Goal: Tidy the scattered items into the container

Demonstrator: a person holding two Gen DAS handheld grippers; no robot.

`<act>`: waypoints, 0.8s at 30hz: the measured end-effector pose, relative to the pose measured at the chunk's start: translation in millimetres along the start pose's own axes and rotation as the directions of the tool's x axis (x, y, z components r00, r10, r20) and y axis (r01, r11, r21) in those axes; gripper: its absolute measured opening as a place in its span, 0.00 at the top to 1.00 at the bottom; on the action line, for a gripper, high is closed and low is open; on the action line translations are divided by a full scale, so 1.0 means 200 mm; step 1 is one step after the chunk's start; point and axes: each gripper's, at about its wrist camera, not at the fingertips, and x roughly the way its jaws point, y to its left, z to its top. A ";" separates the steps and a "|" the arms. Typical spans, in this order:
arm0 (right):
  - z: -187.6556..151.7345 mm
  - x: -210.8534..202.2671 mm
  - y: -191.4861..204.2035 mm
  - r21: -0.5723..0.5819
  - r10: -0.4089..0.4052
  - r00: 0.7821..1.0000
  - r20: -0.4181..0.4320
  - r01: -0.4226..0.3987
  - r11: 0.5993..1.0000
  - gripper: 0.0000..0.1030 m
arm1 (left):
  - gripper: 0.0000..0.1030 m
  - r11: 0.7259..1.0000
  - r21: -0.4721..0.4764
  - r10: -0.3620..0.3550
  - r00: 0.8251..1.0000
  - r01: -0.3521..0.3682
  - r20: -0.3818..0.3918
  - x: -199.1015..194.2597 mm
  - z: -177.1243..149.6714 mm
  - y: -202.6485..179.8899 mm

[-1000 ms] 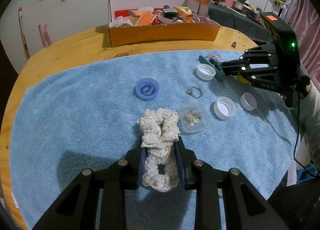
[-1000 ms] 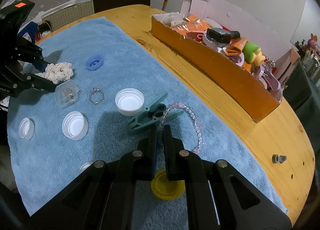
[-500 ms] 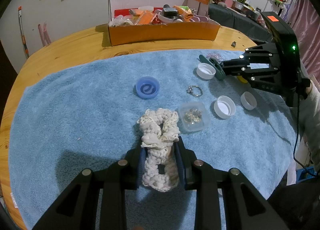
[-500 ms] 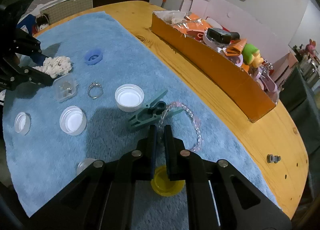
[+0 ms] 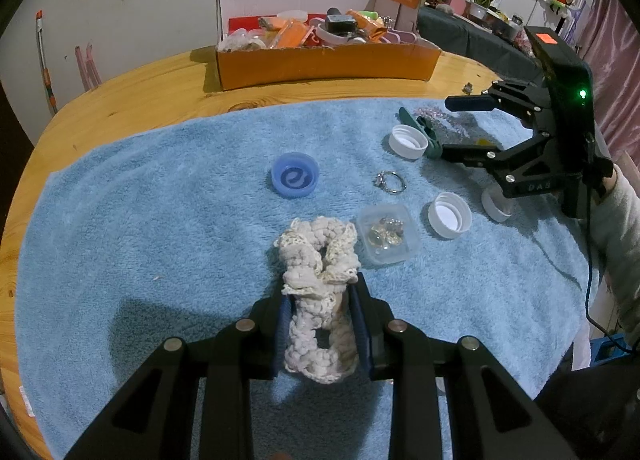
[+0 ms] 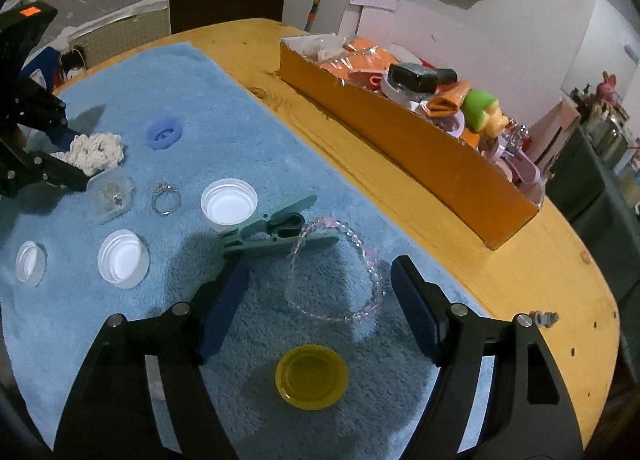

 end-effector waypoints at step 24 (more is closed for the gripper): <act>-0.02 0.03 -0.13 0.128 0.109 0.994 0.001 -0.108 0.986 0.70 | 0.71 1.000 -0.007 -0.007 1.000 0.007 -0.001 0.00 0.01 0.01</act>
